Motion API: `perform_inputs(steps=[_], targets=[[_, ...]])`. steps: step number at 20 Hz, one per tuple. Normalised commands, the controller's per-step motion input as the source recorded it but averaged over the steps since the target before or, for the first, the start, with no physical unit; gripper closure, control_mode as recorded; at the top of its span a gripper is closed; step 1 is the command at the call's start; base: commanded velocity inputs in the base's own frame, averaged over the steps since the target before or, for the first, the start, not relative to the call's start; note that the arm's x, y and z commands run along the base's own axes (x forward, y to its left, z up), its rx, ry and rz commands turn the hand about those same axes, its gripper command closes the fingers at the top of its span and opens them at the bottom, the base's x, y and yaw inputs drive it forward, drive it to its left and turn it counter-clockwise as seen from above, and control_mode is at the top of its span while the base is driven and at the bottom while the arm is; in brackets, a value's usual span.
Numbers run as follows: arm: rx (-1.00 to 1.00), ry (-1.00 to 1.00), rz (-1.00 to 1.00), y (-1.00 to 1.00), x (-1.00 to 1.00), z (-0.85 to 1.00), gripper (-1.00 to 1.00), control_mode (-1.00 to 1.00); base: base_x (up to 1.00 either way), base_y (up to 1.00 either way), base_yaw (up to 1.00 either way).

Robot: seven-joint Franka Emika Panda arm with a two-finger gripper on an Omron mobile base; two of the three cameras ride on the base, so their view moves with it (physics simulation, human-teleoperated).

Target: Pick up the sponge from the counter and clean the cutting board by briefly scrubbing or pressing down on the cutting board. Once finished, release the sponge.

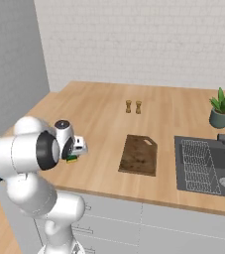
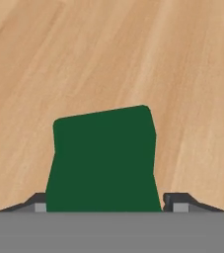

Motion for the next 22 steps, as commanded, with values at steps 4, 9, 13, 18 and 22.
perform_inputs(steps=[4, 9, 13, 18, 22], targets=[[0.00, -0.08, -0.05, -0.40, -0.18, 0.76, 1.00, -1.00, 0.00, 0.00, 0.00], [0.02, 0.03, -0.15, -0.58, 0.00, 0.73, 1.00, -1.00, 0.00, 0.00, 0.00], [0.03, 0.17, -0.18, -0.79, 0.18, 0.49, 1.00, -1.00, 0.00, 0.00, 0.00], [0.01, 0.15, -0.18, -0.97, 0.24, 0.15, 1.00, -1.00, 0.00, 0.00, 0.00], [0.00, 0.04, -0.14, -0.97, 0.18, 0.00, 1.00, -1.00, 0.00, 0.00, 0.00]])
